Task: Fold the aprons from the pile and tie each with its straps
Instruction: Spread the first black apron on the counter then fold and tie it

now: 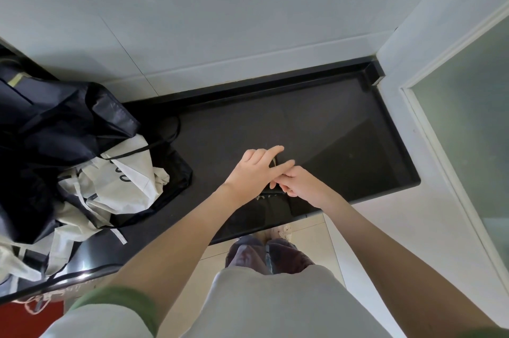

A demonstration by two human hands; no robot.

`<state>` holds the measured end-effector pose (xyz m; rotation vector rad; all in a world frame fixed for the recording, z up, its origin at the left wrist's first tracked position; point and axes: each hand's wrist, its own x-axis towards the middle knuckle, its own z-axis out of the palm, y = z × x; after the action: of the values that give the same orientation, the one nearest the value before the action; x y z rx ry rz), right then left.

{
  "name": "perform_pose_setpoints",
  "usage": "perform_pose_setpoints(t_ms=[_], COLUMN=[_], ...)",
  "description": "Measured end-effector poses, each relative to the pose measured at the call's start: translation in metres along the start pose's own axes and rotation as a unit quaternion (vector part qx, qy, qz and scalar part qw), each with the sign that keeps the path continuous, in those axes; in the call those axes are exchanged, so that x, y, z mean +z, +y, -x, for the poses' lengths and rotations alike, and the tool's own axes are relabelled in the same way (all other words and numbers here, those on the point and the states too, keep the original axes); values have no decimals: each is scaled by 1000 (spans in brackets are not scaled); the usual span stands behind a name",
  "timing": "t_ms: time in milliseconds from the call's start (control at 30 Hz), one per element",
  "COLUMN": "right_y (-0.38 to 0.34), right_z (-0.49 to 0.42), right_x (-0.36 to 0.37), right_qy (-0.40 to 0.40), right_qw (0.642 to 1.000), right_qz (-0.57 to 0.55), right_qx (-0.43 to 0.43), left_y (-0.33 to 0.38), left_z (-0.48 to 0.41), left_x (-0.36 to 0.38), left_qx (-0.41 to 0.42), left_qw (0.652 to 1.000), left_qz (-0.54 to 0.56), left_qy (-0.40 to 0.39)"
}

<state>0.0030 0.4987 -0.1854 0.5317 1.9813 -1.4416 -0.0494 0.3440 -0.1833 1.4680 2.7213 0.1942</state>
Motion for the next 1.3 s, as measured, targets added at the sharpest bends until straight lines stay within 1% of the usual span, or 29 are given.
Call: perform_pose_setpoints(t_ms=[33, 100, 200, 233, 300, 333, 400, 467, 500, 600, 667, 733, 867, 967, 1067, 1133, 1200, 1233, 1300], right_y=[1, 2, 2, 2, 3, 4, 6, 7, 7, 8, 10, 11, 8, 7, 10, 12, 10, 10, 7], right_z=[0, 0, -3, -4, -5, -6, -7, -9, -10, -10, -10, -9, -8, -8, -6, -5, -7, -8, -11], right_x=[-1, -3, -1, 0, 2, 2, 2, 4, 5, 6, 6, 6, 5, 4, 4, 6, 7, 7, 8], right_qy=[-14, -25, 12, 25, 46, 54, 61, 61, 62, 66, 60, 50, 40, 53, 60, 60, 73, 83, 103], right_qw=[1000, 999, 999, 998, 995, 992, 986, 978, 973, 961, 959, 964, 971, 975, 982, 986, 993, 995, 994], right_qz=[16, 22, -26, -46, -88, -111, -155, -202, -223, -270, -276, -259, -229, -212, -179, -153, -91, -54, 12], right_qx=[-1, 2, 14, 16, 17, 15, 5, -7, -11, -16, -25, -39, -57, -34, -5, -6, -14, -21, -38], left_y=[-1, 0, 4, 6, 13, 16, 22, 26, 27, 29, 29, 31, 27, 21, 18, 17, 15, 13, 9], left_z=[0, 1, 1, -1, -2, -2, -3, -4, -4, -6, -7, -8, -7, -7, -7, -7, -5, -4, -3], left_x=[0, -1, 7, 8, 12, 13, 13, 13, 13, 18, 20, 20, 20, 18, 13, 12, 12, 11, 11], left_qx=[13, 4, -74, -105, -172, -217, -296, -318, -320, -307, -315, -347, -409, -436, -450, -452, -431, -411, -378], left_qw=[1000, 999, 991, 987, 979, 968, 932, 911, 905, 900, 890, 863, 785, 717, 653, 611, 570, 566, 584], left_qz=[-22, -50, -52, -31, 41, 96, 209, 263, 281, 305, 328, 365, 465, 544, 610, 651, 699, 714, 718], left_qy=[10, -10, -97, -115, -99, -78, -29, -2, -10, -41, -39, -30, -4, 0, 7, 13, 8, -2, -25])
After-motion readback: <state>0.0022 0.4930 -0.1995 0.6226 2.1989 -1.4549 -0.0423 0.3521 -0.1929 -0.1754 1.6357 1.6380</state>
